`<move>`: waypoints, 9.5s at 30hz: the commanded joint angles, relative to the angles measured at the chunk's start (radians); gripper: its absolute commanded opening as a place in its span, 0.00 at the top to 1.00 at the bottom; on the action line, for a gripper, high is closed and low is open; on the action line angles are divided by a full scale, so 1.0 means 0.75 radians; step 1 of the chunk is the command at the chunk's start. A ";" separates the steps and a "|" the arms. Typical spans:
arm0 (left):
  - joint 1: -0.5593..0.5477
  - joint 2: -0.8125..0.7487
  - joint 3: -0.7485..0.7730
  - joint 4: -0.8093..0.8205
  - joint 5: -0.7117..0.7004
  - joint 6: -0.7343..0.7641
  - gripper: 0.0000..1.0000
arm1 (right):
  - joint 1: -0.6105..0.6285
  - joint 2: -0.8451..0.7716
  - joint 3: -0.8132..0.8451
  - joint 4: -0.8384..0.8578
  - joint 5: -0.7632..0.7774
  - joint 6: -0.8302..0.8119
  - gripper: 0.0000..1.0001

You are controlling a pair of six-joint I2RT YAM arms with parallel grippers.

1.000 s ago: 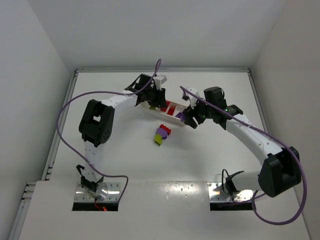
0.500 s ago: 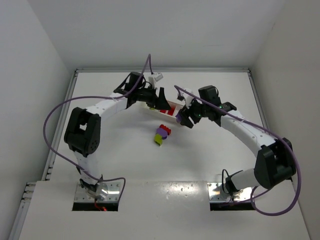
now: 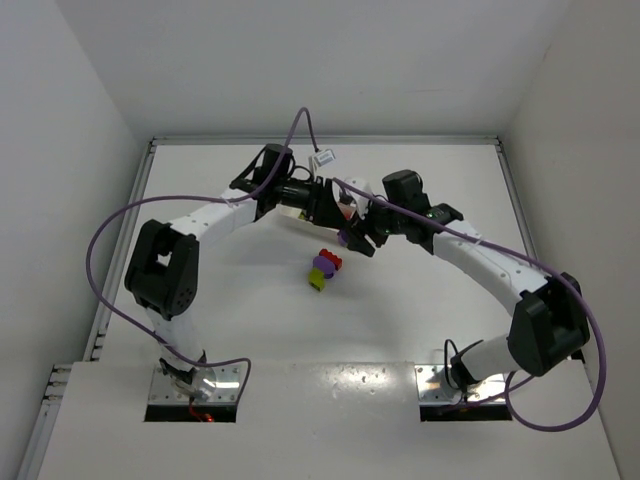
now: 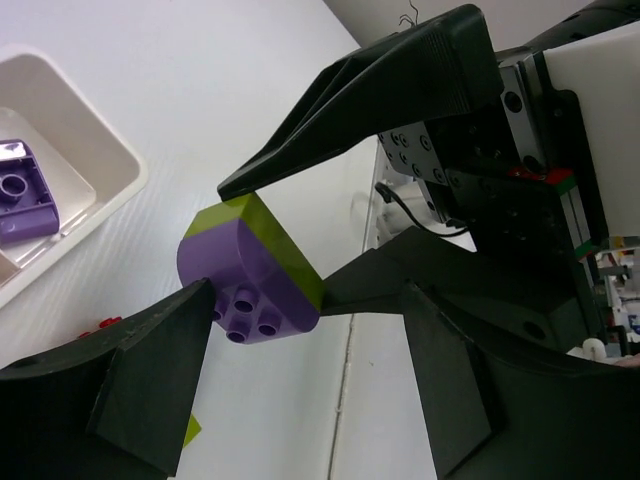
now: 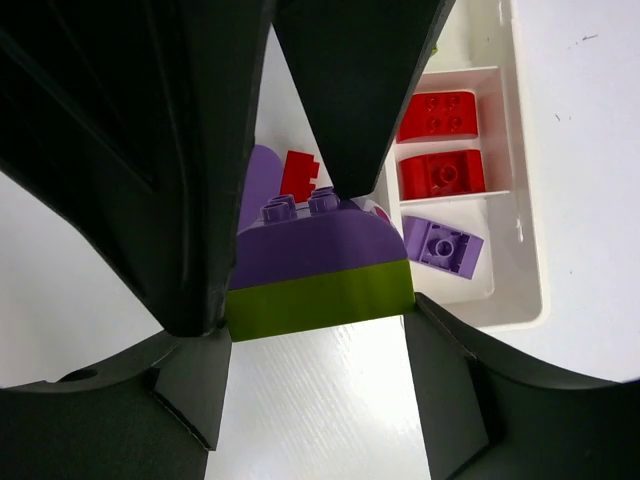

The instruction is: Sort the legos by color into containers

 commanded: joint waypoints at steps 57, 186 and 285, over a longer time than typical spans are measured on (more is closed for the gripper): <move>-0.003 0.118 0.070 0.125 -0.297 0.002 0.93 | -0.161 -0.350 -0.234 0.044 0.277 0.269 1.00; -0.270 -0.620 -0.631 -0.182 -1.152 0.179 0.26 | -0.307 -0.166 -0.117 0.161 0.447 0.247 0.17; -0.302 -0.925 -0.893 0.088 -1.089 0.354 0.83 | -0.096 0.403 0.093 0.404 -0.925 1.059 0.19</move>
